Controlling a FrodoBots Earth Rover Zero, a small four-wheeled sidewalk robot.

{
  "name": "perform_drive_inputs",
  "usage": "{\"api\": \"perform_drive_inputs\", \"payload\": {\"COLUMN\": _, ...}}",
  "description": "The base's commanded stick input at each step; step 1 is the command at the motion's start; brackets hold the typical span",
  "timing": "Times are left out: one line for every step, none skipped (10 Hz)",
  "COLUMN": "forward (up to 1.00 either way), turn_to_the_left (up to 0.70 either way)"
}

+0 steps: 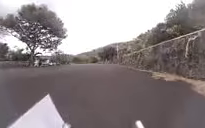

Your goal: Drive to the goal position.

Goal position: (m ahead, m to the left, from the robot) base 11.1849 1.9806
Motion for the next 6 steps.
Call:
{"api": "perform_drive_inputs", "payload": {"forward": 1.00, "turn_to_the_left": -0.11}}
{"api": "perform_drive_inputs", "payload": {"forward": 1.00, "turn_to_the_left": -0.07}}
{"api": "perform_drive_inputs", "payload": {"forward": 1.00, "turn_to_the_left": -0.16}}
{"api": "perform_drive_inputs", "payload": {"forward": 1.00, "turn_to_the_left": -0.25}}
{"api": "perform_drive_inputs", "payload": {"forward": 1.00, "turn_to_the_left": -0.28}}
{"api": "perform_drive_inputs", "payload": {"forward": 1.00, "turn_to_the_left": -0.28}}
